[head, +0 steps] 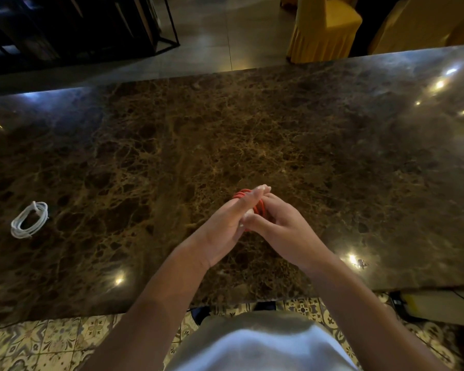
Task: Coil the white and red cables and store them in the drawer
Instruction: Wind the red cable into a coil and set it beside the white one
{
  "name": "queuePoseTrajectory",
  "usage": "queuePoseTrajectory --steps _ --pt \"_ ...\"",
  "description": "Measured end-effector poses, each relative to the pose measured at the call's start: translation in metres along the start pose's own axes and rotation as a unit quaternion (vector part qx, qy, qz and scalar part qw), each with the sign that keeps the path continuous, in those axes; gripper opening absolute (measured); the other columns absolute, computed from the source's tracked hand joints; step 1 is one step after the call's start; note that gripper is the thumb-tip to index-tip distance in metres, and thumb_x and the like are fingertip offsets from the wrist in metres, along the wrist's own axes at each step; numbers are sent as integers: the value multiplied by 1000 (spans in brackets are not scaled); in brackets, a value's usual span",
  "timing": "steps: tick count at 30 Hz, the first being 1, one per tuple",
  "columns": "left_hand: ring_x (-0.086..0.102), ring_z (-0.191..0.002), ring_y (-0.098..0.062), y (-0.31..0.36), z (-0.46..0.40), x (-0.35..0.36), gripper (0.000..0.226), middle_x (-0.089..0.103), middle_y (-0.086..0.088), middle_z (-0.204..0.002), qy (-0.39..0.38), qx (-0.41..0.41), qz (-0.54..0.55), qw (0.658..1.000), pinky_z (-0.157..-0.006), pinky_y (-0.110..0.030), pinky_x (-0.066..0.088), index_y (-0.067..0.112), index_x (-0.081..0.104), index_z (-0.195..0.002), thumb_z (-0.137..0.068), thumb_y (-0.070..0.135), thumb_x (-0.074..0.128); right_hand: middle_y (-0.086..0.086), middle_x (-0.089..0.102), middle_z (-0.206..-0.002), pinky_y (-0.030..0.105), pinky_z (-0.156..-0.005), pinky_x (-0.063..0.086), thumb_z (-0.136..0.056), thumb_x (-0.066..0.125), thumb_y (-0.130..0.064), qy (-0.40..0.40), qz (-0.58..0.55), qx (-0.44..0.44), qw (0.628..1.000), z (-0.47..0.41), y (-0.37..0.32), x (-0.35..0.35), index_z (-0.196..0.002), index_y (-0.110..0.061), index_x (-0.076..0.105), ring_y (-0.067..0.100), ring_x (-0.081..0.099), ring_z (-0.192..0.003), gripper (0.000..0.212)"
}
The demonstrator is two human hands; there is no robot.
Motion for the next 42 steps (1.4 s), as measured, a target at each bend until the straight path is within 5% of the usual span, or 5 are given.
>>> queuePoseTrajectory --steps 9,16,22,33,42 --pt "49 -145 -21 -2 1 -7 118 50 -5 -157 32 12 74 997 -125 -45 32 17 47 -153 -60 84 76 5 66 -91 46 -74 54 -91 71 -22 45 -3 0 999 1 8 -3 -96 -13 71 27 61 -80 10" --pt "57 -138 -30 4 4 -9 83 63 -16 -144 43 6 216 976 -116 -42 42 10 47 -148 -93 72 43 -9 69 -105 20 -79 55 -82 77 -7 36 9 -14 999 0 2 -6 -128 -26 54 7 68 -96 54" --pt "54 -141 -31 6 3 -4 88 59 -19 -148 22 10 244 969 -123 -46 34 7 46 -151 -95 74 36 -10 65 -109 35 -85 59 -78 72 -33 23 39 -40 998 -5 -10 0 -126 -27 53 11 66 -99 51" --pt "38 -152 -19 18 3 -20 87 45 -5 -161 119 71 216 966 -119 -38 34 14 45 -152 -88 72 46 -7 62 -96 22 -67 52 -92 76 -24 214 128 -74 966 6 -5 -21 -95 -18 62 8 60 -80 15" --pt "40 -151 -30 -3 9 -25 96 44 -16 -161 137 -4 288 948 -128 -49 23 4 36 -157 -86 68 51 -12 50 -54 28 -48 42 -102 39 -51 64 295 -101 948 6 1 14 -64 -27 52 11 49 -46 47"
Point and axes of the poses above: each hand's wrist, its own z-axis away from the middle knuckle, its own x-axis out of the palm, y = z × x, the point moved 10 cm from there along -z, towards the middle knuckle
